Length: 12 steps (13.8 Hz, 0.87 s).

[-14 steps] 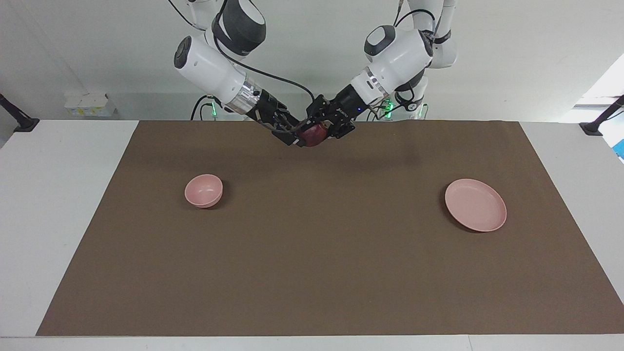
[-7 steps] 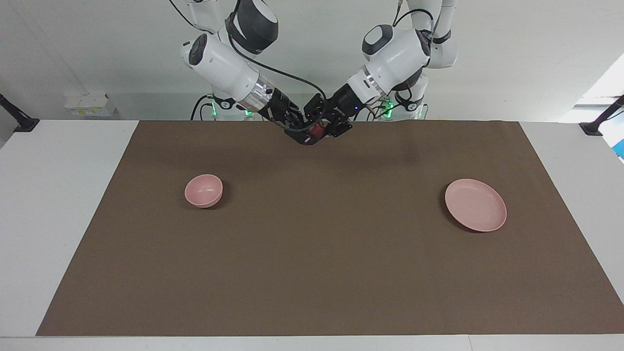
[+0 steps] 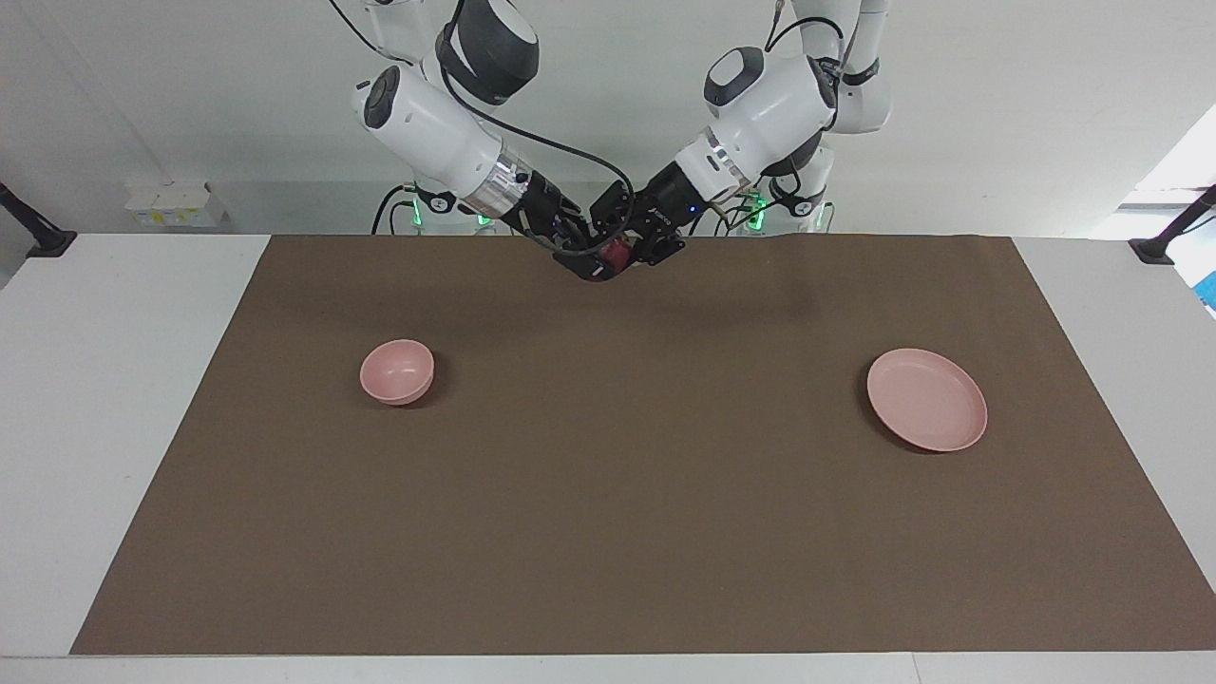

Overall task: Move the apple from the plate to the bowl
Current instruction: 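Grasp the apple with the right gripper while the left gripper releases it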

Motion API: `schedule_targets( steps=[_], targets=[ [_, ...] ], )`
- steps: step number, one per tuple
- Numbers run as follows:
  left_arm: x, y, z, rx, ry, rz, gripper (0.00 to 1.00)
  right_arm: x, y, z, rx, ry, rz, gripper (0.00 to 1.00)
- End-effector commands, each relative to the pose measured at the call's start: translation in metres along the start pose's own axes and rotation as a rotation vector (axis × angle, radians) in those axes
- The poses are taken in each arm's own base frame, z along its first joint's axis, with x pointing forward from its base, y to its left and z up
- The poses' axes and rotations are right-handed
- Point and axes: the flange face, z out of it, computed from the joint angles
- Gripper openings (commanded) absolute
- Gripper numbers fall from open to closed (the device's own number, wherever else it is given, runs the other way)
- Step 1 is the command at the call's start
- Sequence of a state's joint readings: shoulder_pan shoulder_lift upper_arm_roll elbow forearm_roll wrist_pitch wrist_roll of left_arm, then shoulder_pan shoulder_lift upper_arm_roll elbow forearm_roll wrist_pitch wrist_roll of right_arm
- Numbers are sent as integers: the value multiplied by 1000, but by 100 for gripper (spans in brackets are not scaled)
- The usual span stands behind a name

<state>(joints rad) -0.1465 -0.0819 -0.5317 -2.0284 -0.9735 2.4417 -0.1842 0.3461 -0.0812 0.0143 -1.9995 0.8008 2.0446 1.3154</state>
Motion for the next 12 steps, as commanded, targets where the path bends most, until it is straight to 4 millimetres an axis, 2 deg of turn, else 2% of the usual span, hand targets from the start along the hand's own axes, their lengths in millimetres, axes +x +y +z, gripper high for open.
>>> schedule_targets(
  steps=[1,5,7,12],
  targets=[
    [-5,1,-5,-2,10,-16,100,26,-2,-36,-14,2,-59,0],
    [-5,-10,-5,24,-85,-35,100,58,0,-70,-61,32,-142,1],
    [10,-26,-17,68,-123,-39,100,76,2,-89,-77,56,-211,1],
    [44,-77,-46,401,-106,122,100,105,22,-98,-301,263,-546,0]
  ],
)
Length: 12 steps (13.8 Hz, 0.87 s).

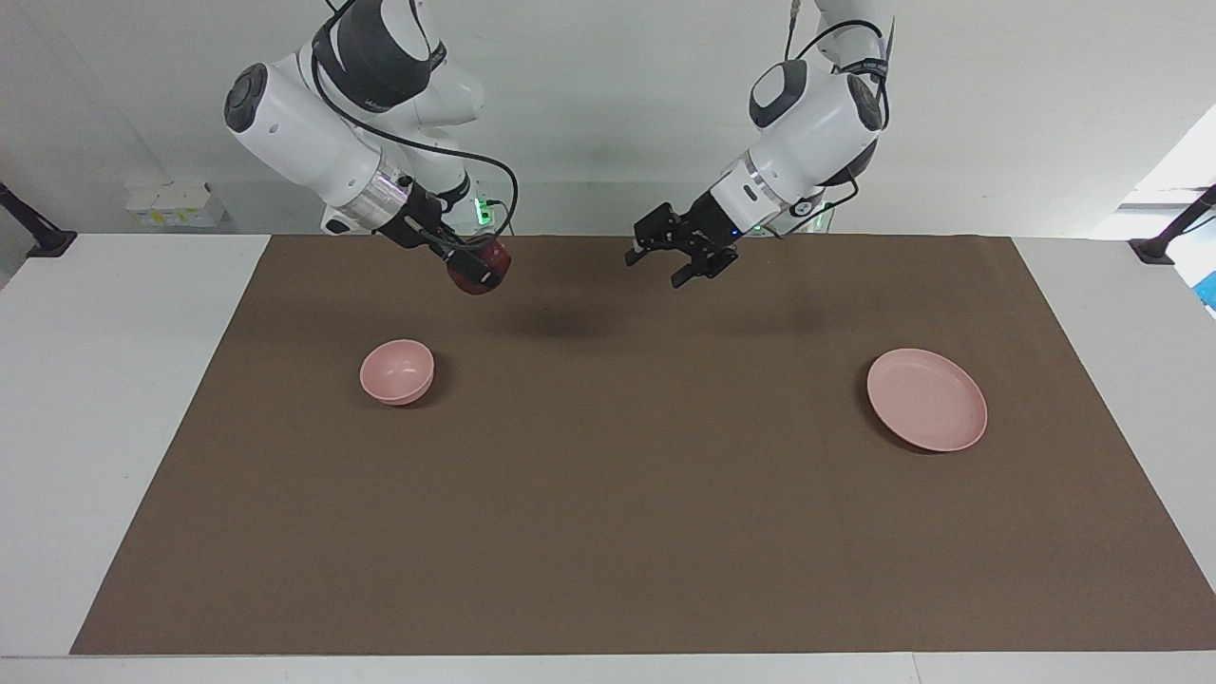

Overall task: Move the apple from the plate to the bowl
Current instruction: 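Grasp the apple with the right gripper while the left gripper releases it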

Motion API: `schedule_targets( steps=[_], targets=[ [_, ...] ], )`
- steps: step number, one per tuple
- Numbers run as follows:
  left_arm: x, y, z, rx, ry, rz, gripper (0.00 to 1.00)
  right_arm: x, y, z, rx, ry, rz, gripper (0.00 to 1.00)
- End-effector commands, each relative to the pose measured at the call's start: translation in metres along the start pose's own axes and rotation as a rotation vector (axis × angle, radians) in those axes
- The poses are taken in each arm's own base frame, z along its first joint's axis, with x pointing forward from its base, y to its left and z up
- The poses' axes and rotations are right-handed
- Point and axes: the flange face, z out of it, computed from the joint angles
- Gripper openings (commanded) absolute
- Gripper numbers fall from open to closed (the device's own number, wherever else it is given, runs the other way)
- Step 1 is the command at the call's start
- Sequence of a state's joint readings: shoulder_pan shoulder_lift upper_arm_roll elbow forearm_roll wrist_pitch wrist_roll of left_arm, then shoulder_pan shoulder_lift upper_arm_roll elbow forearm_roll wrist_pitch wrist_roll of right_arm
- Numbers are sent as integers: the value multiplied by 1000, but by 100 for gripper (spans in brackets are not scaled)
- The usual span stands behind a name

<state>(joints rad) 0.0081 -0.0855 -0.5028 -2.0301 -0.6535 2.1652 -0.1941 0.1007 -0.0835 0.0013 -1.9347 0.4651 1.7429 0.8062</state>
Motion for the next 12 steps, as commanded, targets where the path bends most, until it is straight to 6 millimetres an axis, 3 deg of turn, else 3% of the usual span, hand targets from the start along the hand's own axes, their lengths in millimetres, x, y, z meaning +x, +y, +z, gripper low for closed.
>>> schedule_targets(
  steps=[1,3,5,6,9,12],
  targets=[
    [4,-24,-11,200,-5,82,100,3,16,-1,-115,85,-165,0],
    [20,-41,-28,312,8,118,100,10,27,4,-186,124,-274,0],
    [40,-54,-47,373,42,134,100,40,48,-2,-220,181,-344,0],
    [46,-57,-59,400,50,140,100,50,54,5,-230,187,-386,0],
    [53,-57,-88,492,57,167,100,82,76,52,-215,234,-418,0],
    [55,-50,-123,544,55,178,100,110,84,83,-218,239,-416,0]
  ],
)
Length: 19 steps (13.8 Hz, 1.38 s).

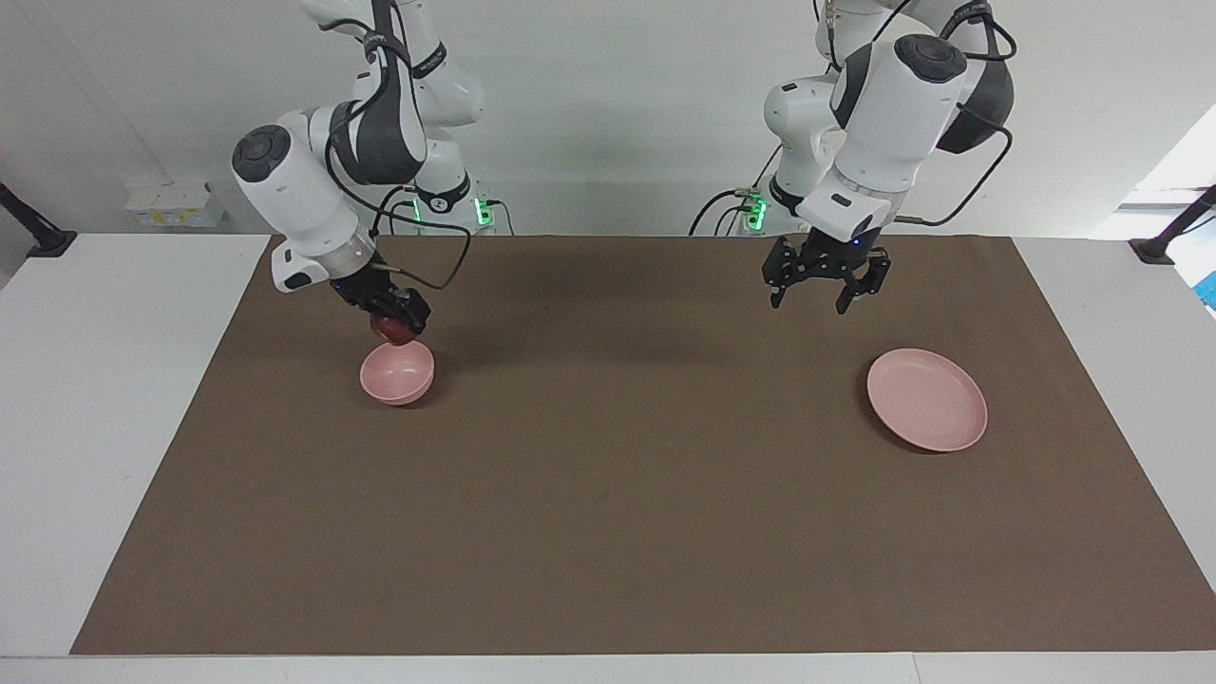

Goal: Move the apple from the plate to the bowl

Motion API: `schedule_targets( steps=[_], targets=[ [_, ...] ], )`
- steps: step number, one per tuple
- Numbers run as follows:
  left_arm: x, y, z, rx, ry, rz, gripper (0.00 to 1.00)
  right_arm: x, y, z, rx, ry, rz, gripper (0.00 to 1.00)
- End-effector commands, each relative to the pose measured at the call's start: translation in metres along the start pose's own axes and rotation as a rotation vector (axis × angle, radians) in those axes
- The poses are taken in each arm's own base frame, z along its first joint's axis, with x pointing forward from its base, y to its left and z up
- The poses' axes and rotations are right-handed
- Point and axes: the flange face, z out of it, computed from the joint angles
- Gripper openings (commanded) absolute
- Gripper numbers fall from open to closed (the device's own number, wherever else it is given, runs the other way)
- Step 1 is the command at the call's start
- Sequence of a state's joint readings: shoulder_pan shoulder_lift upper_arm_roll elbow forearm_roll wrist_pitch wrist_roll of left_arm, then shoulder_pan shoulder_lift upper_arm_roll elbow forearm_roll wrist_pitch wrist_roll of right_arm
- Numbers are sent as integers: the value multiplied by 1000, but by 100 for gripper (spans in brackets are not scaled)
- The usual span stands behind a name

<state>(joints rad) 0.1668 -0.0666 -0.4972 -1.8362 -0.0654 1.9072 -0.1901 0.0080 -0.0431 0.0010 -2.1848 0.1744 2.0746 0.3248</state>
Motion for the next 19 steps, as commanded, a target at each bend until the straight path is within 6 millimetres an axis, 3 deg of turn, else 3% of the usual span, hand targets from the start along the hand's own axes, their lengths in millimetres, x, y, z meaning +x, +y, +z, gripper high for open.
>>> schedule_targets(
  steps=[1,2,4,5,6,7,9,13,16,19],
  targets=[
    [6,-16,-37,41,-24,45,100,16,13,29,-14,18,-4,0],
    [9,-40,-53,43,-30,57,100,25,20,43,-15,23,8,0],
    [6,-67,-85,41,-48,87,100,36,26,66,-18,26,21,0],
    [5,-78,-97,41,-52,98,100,39,26,73,-18,31,20,9],
    [3,-89,-105,40,-61,96,100,42,25,70,-16,37,24,58],
    [2,-102,-112,45,-70,78,100,46,23,63,-14,35,21,100],
    [0,-107,-125,73,-81,79,100,48,16,41,-18,14,7,100],
    [0,-110,-138,117,-86,141,100,65,-2,-25,-111,58,-79,100],
    [13,-116,-136,97,-136,127,100,71,-7,-60,-136,100,-170,100],
    [10,-117,-141,94,-125,123,100,70,-14,-97,-142,87,-297,100]
  ],
)
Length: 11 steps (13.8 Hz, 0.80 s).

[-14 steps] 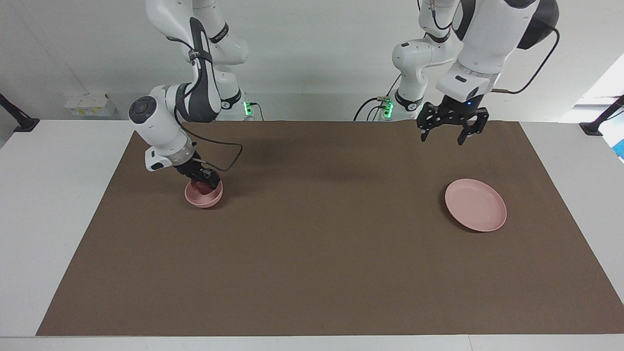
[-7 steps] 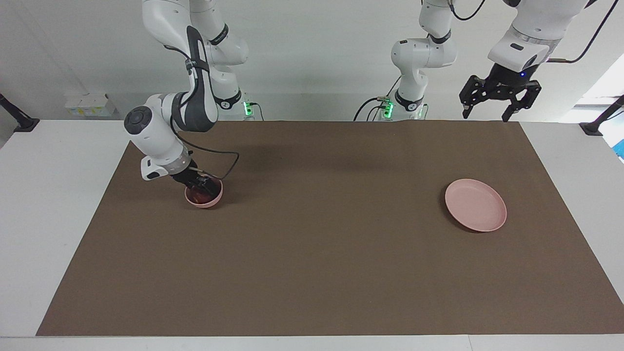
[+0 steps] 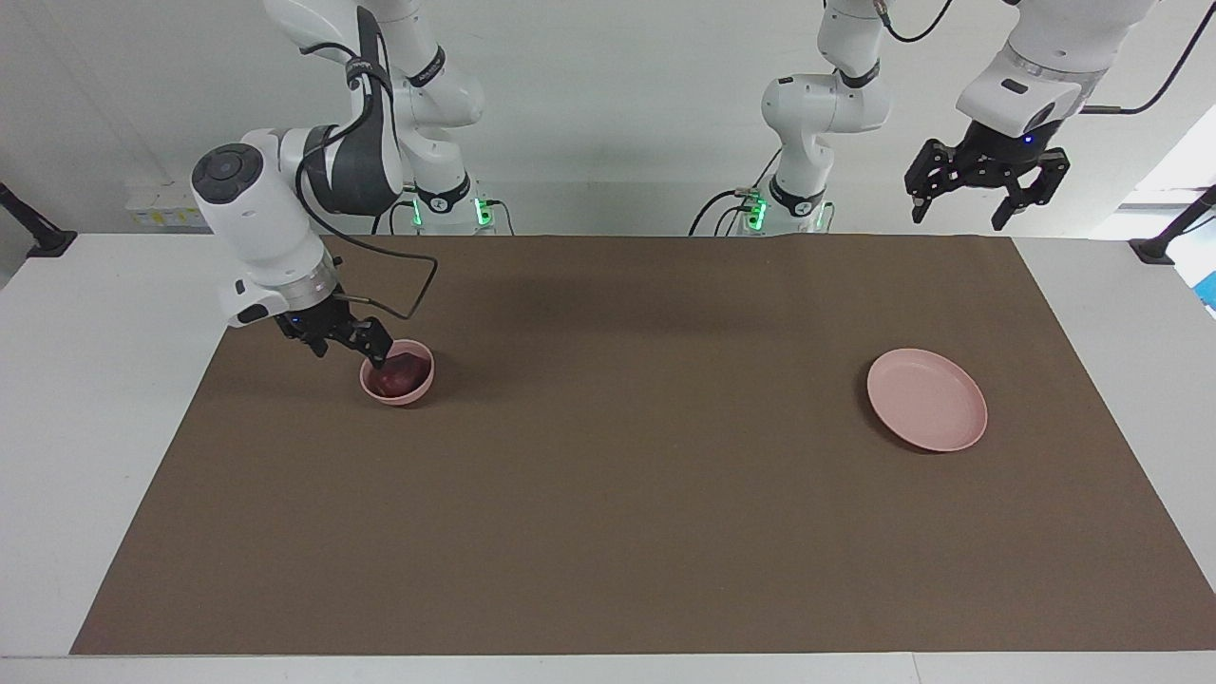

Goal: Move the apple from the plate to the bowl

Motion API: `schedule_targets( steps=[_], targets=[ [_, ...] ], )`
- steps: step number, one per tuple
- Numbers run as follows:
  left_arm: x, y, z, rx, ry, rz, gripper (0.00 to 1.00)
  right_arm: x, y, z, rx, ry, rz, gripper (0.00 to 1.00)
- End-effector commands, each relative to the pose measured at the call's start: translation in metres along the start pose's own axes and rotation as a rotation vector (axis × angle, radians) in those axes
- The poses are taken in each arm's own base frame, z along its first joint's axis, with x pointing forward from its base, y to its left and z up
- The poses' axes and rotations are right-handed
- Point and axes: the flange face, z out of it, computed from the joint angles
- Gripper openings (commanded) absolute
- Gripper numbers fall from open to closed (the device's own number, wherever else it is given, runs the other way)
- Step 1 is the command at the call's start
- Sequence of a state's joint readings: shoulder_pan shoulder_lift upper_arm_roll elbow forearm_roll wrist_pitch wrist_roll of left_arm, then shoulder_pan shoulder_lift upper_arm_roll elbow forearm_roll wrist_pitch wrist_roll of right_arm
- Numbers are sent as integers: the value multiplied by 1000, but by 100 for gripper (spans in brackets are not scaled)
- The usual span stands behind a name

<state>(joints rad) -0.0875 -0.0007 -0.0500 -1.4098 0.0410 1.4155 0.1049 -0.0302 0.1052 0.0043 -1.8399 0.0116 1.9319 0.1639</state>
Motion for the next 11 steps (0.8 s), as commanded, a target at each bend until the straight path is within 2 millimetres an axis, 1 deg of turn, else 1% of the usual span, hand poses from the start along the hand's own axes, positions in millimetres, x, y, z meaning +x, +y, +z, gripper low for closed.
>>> schedule_targets(
  steps=[1,3,6,8,9,10,11],
  targets=[
    [-4,-6,-11,5,0,-7,100,4,-1,-42,-16,29,-121,100],
    [-10,-7,-9,3,-4,-15,100,1,-8,-74,-8,74,-142,100],
    [-15,-14,-8,3,-11,-35,100,-10,-11,-119,-3,46,-139,100],
    [-14,-16,-7,-30,-6,-70,100,-17,-10,-139,0,21,-139,100],
    [-15,-24,-6,-64,-3,-83,100,-22,-11,-147,2,-4,-139,100],
    [-15,-31,-7,-77,2,-93,100,-24,-8,-148,-2,-5,-142,100],
    [-15,-31,-8,-77,8,-88,100,-28,-7,-149,-2,-7,-139,100]
  ],
)
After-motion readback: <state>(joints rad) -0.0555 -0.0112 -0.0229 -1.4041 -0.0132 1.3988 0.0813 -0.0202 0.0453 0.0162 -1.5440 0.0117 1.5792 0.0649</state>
